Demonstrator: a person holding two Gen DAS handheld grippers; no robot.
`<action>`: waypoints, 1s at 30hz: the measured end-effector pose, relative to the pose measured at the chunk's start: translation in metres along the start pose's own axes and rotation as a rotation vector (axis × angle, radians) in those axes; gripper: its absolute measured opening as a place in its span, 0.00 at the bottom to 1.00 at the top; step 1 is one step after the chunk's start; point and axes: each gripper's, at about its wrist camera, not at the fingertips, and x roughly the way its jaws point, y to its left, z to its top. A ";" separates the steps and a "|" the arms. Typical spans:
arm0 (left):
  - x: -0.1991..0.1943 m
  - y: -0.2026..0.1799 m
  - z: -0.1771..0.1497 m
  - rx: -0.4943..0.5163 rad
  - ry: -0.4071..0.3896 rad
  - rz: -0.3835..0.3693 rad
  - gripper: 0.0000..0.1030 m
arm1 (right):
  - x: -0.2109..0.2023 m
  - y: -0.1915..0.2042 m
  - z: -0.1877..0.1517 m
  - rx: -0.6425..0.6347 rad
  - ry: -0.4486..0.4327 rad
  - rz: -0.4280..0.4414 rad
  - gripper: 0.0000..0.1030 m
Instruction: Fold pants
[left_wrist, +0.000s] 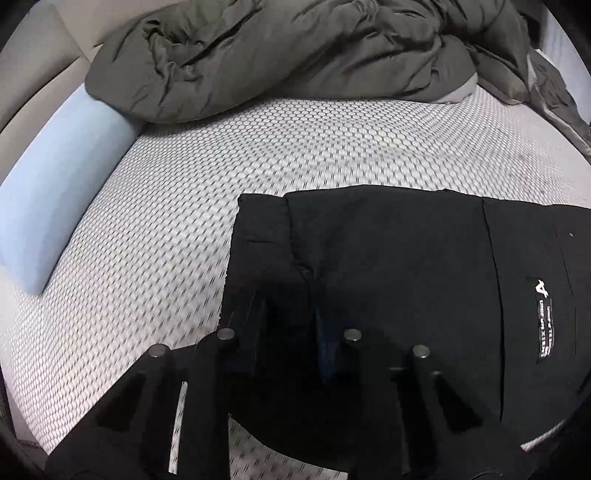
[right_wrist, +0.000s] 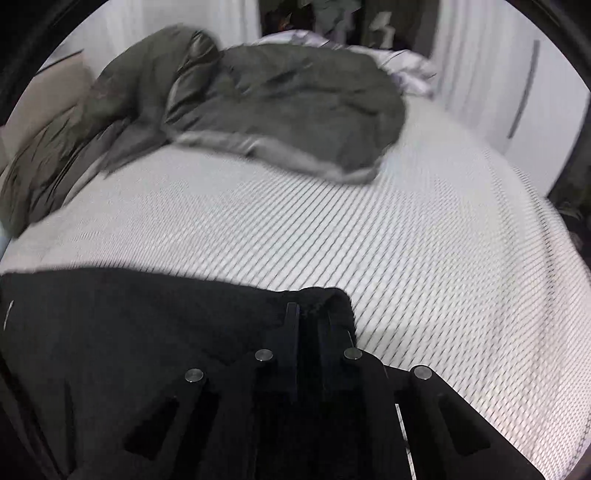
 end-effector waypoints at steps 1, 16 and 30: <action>0.005 -0.001 0.007 -0.009 0.003 0.002 0.19 | 0.003 -0.002 0.004 0.014 -0.005 -0.002 0.07; -0.113 0.018 -0.064 -0.137 -0.254 -0.123 0.99 | -0.116 -0.049 -0.076 0.237 -0.119 0.103 0.86; -0.174 0.014 -0.211 -0.248 -0.257 -0.127 0.99 | -0.128 -0.037 -0.229 0.253 0.017 0.092 0.34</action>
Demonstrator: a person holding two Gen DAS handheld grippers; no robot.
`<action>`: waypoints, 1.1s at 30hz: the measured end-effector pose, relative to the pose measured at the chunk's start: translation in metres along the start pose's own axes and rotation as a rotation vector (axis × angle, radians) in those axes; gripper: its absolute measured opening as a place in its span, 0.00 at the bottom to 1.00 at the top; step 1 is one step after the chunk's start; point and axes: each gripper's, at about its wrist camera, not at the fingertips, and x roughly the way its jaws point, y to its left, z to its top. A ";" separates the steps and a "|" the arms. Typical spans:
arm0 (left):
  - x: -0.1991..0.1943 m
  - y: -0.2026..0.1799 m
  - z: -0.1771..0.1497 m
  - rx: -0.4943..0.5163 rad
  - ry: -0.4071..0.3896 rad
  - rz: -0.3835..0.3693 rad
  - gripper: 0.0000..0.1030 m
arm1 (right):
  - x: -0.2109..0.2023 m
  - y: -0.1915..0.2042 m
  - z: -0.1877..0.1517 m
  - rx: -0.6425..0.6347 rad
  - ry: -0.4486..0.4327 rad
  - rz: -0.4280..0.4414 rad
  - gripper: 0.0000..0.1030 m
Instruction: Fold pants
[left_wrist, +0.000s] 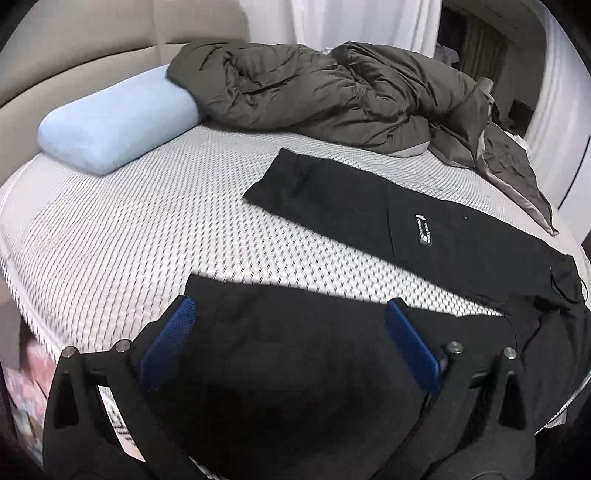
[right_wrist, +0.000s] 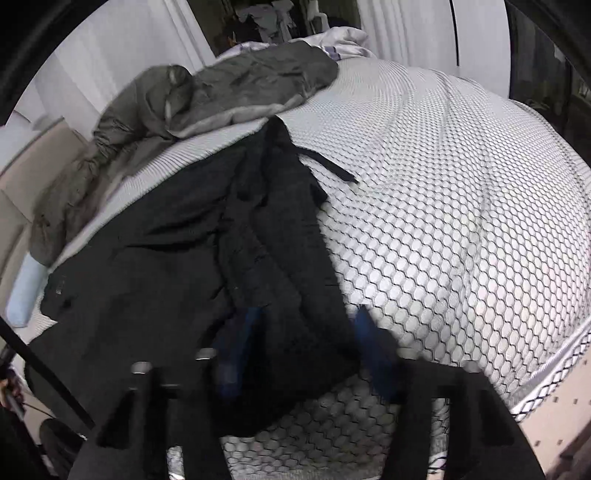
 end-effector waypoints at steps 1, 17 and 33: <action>-0.005 0.002 -0.006 -0.005 -0.006 0.003 0.99 | -0.006 0.004 -0.003 -0.034 -0.012 0.006 0.27; -0.037 0.098 -0.083 -0.289 0.077 -0.011 0.98 | -0.075 -0.042 -0.076 0.228 -0.183 0.153 0.64; -0.036 0.098 -0.104 -0.330 0.062 -0.111 0.00 | -0.062 -0.033 -0.101 0.288 -0.158 0.227 0.64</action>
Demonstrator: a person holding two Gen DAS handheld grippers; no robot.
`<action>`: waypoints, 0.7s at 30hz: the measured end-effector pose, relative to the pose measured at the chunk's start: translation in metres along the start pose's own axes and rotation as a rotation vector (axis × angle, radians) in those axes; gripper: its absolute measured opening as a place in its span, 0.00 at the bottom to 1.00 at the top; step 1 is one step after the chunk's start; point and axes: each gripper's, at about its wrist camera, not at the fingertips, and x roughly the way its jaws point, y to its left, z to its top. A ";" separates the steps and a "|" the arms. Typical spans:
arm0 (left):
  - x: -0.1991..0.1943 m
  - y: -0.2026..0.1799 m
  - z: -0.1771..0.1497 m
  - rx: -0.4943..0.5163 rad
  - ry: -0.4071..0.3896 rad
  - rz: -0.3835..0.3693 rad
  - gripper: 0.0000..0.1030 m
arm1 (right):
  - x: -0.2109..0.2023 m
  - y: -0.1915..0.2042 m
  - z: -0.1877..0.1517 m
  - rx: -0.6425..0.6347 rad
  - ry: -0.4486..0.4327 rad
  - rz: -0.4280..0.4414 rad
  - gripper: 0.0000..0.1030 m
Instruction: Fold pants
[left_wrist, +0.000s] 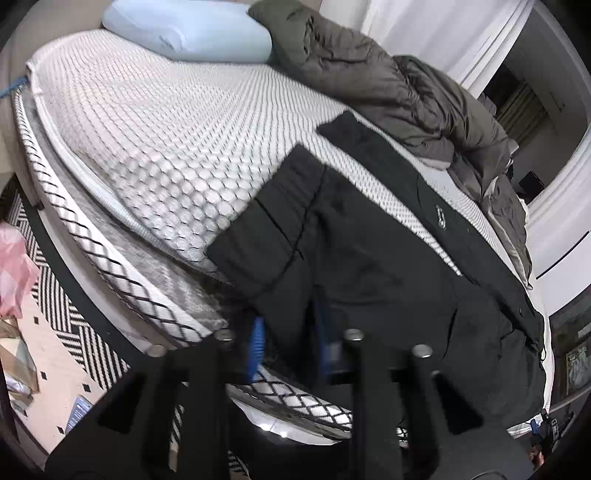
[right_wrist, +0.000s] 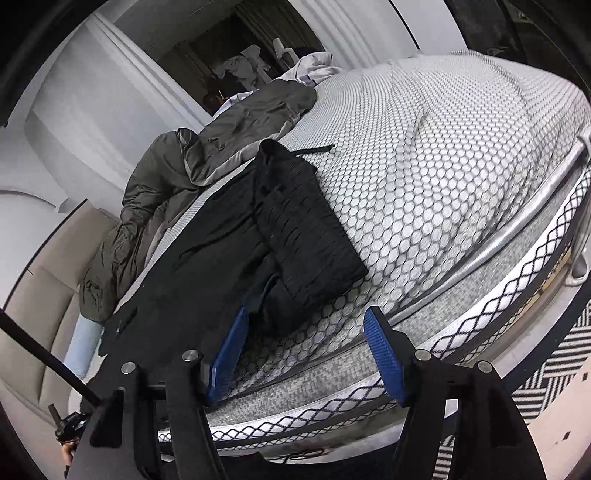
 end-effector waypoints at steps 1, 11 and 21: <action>-0.006 -0.001 0.002 0.014 -0.011 -0.022 0.00 | 0.001 0.001 0.000 0.000 0.001 0.005 0.64; -0.016 -0.030 0.034 0.070 -0.053 -0.029 0.00 | 0.031 0.002 0.010 0.085 -0.004 0.103 0.37; -0.025 -0.041 0.056 0.096 -0.068 -0.044 0.00 | 0.003 0.003 0.015 0.108 -0.040 0.176 0.12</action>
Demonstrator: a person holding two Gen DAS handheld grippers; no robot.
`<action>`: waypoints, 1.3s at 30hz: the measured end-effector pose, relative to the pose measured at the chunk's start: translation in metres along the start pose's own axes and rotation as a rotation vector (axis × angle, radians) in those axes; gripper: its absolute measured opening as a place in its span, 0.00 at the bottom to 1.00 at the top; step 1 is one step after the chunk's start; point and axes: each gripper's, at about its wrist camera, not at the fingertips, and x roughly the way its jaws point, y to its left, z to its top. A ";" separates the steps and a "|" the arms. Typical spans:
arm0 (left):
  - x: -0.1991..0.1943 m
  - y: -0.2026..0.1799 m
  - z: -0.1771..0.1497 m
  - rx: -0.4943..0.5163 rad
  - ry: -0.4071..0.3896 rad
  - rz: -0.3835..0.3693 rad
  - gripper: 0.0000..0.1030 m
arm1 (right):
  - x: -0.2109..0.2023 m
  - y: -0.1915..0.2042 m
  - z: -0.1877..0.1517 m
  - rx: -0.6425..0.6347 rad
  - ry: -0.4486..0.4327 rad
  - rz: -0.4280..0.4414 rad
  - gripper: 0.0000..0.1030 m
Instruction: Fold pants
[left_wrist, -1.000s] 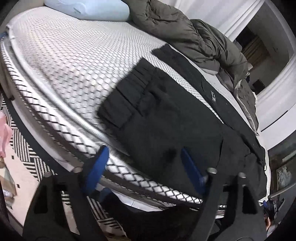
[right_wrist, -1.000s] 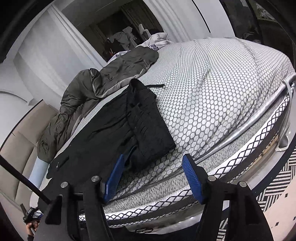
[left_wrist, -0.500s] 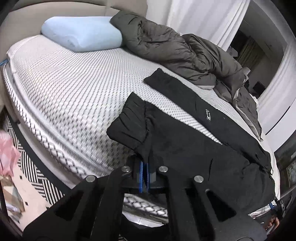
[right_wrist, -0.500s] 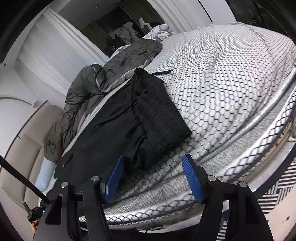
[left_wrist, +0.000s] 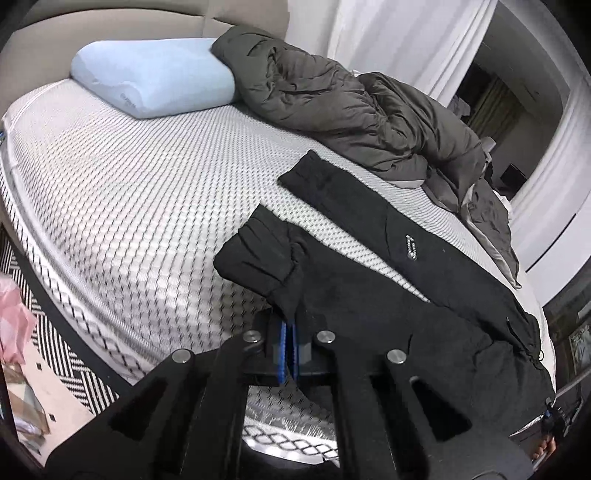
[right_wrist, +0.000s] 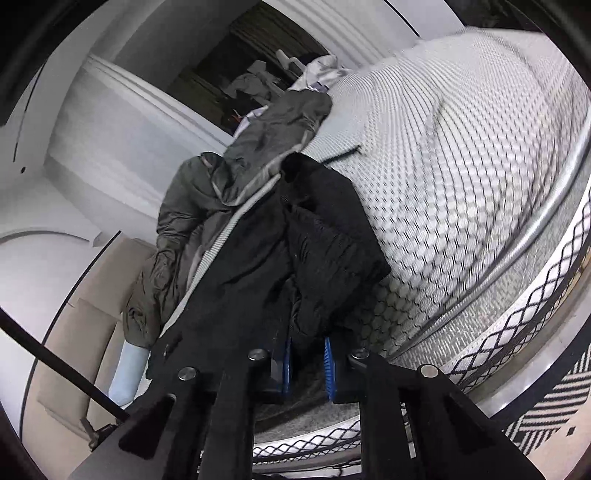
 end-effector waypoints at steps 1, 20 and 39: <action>0.000 -0.003 0.007 0.006 -0.004 -0.004 0.00 | -0.003 0.007 0.005 -0.014 -0.010 0.007 0.12; 0.214 -0.142 0.232 0.107 0.083 0.137 0.13 | 0.210 0.131 0.243 -0.157 0.062 -0.152 0.26; 0.280 -0.099 0.144 0.008 0.221 0.075 0.00 | 0.193 0.146 0.157 -0.256 -0.048 -0.263 0.84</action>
